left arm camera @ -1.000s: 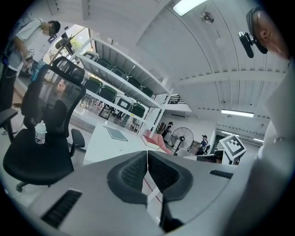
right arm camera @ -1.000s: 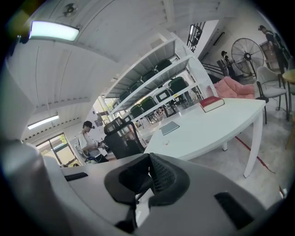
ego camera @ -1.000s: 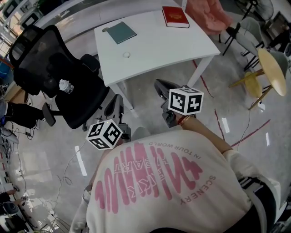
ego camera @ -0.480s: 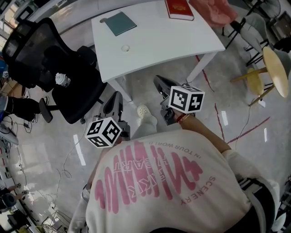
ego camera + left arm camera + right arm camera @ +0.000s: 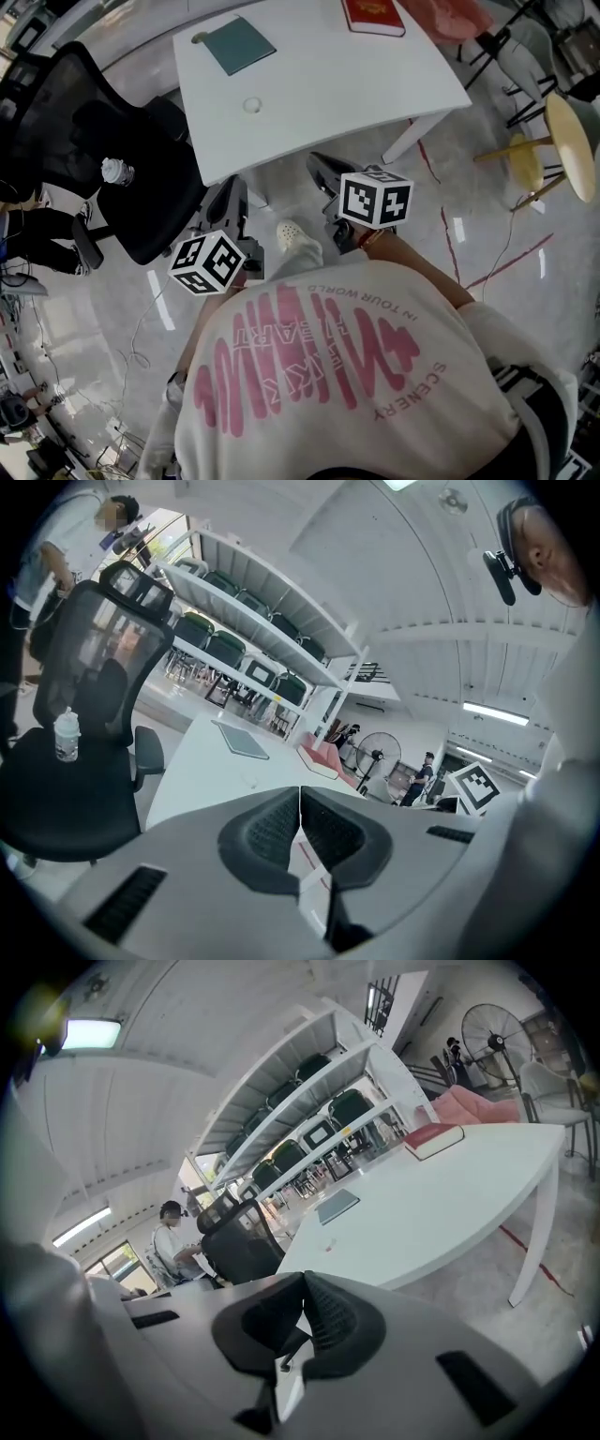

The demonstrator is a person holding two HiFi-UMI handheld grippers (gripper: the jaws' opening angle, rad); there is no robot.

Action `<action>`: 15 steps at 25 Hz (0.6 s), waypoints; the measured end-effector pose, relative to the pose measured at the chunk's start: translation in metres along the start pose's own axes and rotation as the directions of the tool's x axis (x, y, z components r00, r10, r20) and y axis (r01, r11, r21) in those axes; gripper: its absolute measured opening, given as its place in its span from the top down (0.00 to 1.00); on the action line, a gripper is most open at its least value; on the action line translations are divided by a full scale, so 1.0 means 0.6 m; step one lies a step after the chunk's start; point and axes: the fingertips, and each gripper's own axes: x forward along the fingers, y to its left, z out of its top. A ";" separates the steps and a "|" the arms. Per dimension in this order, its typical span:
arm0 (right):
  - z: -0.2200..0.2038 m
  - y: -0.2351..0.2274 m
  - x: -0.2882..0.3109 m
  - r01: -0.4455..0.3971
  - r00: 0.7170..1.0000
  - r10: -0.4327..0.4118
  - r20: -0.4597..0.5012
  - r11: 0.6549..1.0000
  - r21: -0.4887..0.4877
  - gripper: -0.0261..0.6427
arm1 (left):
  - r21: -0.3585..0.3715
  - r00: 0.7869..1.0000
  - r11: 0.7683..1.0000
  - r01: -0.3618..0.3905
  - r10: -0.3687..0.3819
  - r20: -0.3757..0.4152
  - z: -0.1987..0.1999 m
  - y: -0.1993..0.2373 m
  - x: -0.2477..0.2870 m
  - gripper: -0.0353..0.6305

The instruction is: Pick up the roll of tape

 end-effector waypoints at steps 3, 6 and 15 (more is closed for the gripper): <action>0.024 -0.012 0.043 -0.008 1.000 0.008 -0.022 1.000 -0.001 0.94 | -0.005 1.000 1.000 0.007 -0.007 -0.015 0.016 0.016 0.051 0.91; 0.049 -0.021 0.094 -0.013 0.999 0.013 -0.046 1.000 0.007 0.94 | -0.012 1.000 1.000 0.000 -0.001 -0.030 0.033 0.041 0.095 0.91; 0.075 -0.046 0.252 -0.043 0.988 0.044 -0.148 0.999 0.010 0.94 | -0.043 0.995 0.998 -0.036 0.032 -0.091 0.054 0.145 0.198 0.91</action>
